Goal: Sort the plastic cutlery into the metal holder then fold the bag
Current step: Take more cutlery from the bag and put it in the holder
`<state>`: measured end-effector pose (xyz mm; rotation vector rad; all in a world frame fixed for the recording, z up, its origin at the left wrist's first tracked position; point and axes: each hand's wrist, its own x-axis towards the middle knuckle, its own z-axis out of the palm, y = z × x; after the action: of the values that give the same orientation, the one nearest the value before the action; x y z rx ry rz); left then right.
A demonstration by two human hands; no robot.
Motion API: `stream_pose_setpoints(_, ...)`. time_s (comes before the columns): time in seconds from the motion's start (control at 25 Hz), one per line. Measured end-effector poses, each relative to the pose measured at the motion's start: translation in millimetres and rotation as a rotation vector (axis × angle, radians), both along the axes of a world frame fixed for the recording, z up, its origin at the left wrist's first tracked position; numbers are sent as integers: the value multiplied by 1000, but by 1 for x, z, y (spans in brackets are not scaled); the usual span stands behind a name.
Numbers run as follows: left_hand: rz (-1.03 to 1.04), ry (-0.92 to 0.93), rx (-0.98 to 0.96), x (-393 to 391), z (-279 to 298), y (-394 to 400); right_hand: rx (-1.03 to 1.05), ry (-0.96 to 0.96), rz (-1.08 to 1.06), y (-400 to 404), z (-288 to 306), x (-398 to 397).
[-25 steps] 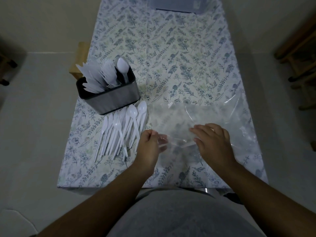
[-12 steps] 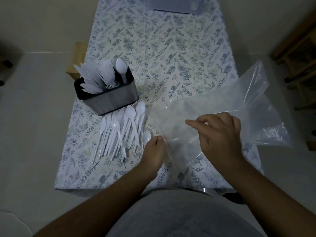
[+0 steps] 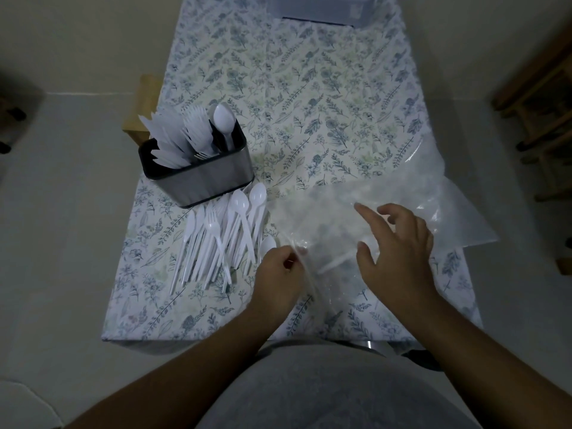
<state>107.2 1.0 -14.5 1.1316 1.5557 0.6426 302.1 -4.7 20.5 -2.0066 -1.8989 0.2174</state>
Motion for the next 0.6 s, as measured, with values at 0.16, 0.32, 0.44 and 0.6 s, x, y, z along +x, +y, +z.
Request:
stream_pose_setpoints(0.16, -28, -95, 76, 9, 13, -1, -165, -25, 75, -29, -6, -25)
stream_pose_setpoints(0.32, -211, 100, 233, 19, -2, 1, -349, 266, -10, -27, -16, -23)
stream_pose_setpoints(0.44, -411, 346, 266, 27, -23, 10, -286, 511, -94, -25, -17, -16)
stream_pose_setpoints(0.6, -517, 497, 292, 35, -38, 17, -284, 556, -81, -31, -20, -17)
